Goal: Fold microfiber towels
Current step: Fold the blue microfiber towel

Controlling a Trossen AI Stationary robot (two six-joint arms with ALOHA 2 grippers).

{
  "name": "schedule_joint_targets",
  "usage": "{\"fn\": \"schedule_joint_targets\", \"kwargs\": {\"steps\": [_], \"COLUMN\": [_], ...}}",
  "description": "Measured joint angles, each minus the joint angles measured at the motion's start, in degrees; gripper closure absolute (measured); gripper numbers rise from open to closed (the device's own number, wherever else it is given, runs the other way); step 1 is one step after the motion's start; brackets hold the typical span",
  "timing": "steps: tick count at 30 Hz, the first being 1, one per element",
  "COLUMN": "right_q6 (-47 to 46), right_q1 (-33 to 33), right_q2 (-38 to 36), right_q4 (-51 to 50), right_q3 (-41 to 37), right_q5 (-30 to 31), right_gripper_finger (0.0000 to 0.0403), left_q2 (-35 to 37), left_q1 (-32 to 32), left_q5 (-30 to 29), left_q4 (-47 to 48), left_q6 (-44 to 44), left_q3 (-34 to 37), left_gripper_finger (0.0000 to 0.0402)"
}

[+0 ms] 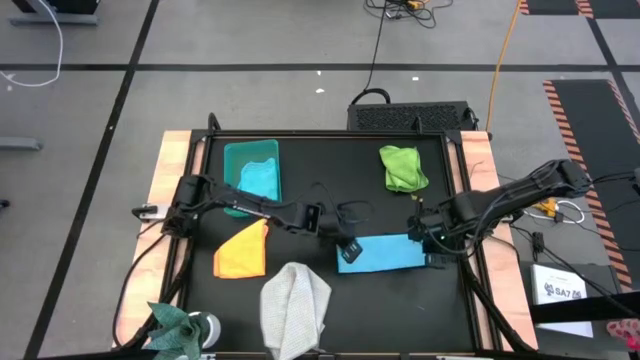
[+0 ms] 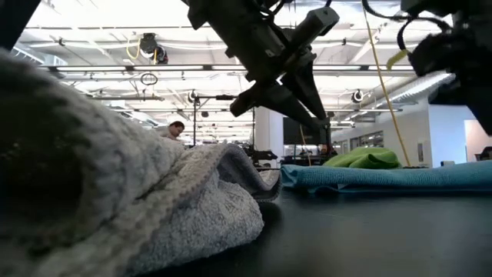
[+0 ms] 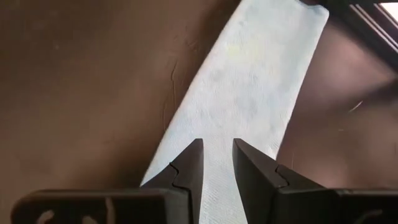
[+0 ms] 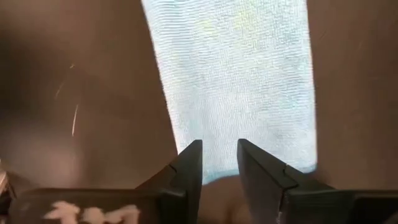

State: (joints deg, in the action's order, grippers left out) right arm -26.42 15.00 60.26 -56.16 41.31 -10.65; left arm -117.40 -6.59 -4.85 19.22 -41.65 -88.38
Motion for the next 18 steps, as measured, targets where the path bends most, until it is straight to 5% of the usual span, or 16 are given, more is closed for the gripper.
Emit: {"fn": "schedule_joint_targets", "kwargs": {"steps": [6, 18], "right_q6": [-4.77, -6.02], "right_q1": [0.15, -0.02], "right_q2": [0.21, 0.09], "right_q4": [6.32, 19.32], "right_q3": [-6.92, -16.13], "right_q5": [-4.88, -3.15], "right_gripper_finger": [0.0353, 0.0387], "left_q2": [0.00, 0.00], "left_q1": [0.57, 0.63], "left_q5": [0.12, 0.29], "left_q4": [-0.10, 0.18], "left_q6": [0.67, 1.27], "left_q3": [0.00, 0.00], "left_gripper_finger": [0.0314, 0.0314]}}
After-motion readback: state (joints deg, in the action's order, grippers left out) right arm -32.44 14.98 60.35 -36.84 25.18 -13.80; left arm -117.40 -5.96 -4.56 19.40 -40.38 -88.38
